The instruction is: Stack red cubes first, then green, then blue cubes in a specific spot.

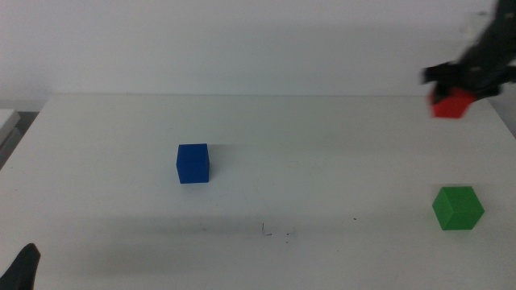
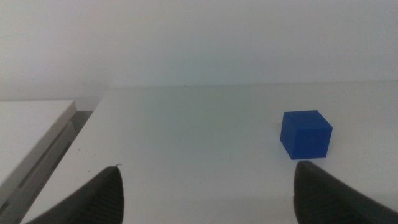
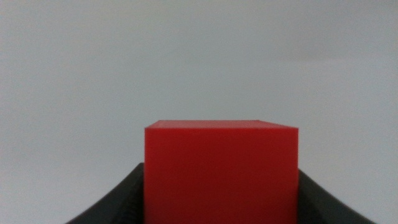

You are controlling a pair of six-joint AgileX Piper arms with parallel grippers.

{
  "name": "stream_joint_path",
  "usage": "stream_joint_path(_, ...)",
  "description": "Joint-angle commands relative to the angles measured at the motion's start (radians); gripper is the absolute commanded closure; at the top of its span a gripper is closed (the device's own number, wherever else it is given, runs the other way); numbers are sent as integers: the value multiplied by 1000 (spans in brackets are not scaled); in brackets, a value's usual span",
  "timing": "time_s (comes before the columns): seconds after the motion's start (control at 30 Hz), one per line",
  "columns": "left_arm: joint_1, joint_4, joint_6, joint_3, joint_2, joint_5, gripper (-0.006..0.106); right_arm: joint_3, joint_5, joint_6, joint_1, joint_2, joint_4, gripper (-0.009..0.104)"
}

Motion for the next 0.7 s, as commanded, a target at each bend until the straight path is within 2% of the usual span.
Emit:
stream_joint_path(0.0,3,-3,0,0,-4,-13,7,151,-20,183,114,-100,-53,94)
stream_joint_path(0.13,3,-3,0,0,-4,-13,7,263,3,495,349,-166,-195,94)
stream_joint_path(0.23,3,-3,0,0,-4,-13,7,263,12,577,498,-151,-202,94)
stream_joint_path(0.37,3,-3,0,0,-4,-13,7,259,-7,672,631,-120,-220,94)
stream_joint_path(0.47,3,-3,0,0,-4,-13,7,259,1,756,683,-103,-244,94)
stream_joint_path(0.67,3,-3,0,0,-4,-13,7,261,0,828,725,-87,-223,94)
